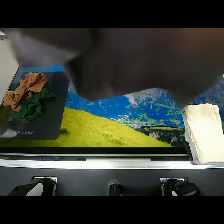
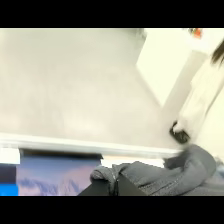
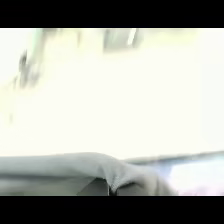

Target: Fold the shirts.

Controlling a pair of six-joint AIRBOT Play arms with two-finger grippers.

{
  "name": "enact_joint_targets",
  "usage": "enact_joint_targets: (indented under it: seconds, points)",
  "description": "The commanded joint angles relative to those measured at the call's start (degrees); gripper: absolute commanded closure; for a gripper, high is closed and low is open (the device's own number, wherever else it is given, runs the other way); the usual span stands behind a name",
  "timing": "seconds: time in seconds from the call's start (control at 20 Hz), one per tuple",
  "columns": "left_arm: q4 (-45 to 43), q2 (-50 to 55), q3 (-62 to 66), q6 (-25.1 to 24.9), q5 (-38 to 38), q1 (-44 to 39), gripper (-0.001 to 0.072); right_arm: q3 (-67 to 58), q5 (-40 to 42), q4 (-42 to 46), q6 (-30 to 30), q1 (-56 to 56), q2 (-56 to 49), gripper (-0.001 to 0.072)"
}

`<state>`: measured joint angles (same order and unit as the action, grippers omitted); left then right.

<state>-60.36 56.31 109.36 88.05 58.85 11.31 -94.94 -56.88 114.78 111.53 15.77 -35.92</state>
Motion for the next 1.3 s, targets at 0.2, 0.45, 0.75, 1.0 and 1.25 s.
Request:
enact_joint_targets:
  seconds: [0.2,0.45,0.75,1.0,1.25]
  points:
    - [-5.38,-11.85,-0.81,4.52,-0.83,0.04,0.067,-8.35,-12.87,1.68,2.43,-0.04,2.58,0.0657]
    - [-8.31,-12.63,-0.83,4.52,1.86,0.04,0.067,-8.2,-16.79,1.36,1.55,-0.04,1.42,0.0657]
    - [-8.7,-10.05,-14.14,2.51,12.9,0.02,0.067,4.44,-36.7,-2.05,-3.76,-0.04,-8.68,0.0657]
    - [-8.59,-0.79,-33.88,-0.66,3.93,0.0,0.067,24.92,-6.25,-4.87,9.22,-0.04,-20.02,0.0657]
    - [-1.88,16.74,-34.03,-4.7,-9.22,-0.44,0.067,24.83,25.09,-4.48,21.16,-0.9,-35.67,0.0657]
